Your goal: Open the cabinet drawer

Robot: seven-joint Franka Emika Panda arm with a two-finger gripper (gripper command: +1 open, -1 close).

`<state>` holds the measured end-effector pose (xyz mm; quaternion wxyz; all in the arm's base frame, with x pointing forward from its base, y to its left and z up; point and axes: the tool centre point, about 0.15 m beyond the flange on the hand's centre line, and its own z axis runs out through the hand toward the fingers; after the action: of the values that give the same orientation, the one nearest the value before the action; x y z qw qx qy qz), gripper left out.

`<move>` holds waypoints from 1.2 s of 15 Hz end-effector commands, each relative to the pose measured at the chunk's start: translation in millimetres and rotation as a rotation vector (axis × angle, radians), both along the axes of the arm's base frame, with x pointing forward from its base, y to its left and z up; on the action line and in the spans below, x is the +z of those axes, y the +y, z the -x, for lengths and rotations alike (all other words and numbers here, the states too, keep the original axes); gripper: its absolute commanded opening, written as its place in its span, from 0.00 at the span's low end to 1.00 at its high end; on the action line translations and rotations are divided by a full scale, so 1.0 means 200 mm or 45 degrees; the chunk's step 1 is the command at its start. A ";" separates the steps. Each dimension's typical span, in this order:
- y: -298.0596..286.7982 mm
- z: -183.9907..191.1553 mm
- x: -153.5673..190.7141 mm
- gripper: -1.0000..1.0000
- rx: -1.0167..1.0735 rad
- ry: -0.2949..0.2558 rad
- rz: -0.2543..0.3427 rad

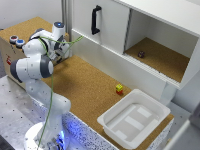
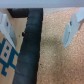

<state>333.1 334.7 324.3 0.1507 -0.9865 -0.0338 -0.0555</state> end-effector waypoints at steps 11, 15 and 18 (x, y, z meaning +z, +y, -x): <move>0.06 -0.06 -0.23 1.00 -0.021 0.059 -0.199; 0.07 -0.06 -0.26 0.00 -0.034 0.068 -0.226; 0.07 -0.07 -0.25 0.00 -0.027 0.056 -0.228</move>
<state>343.9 346.4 291.6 0.1895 -0.9815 -0.0056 -0.0282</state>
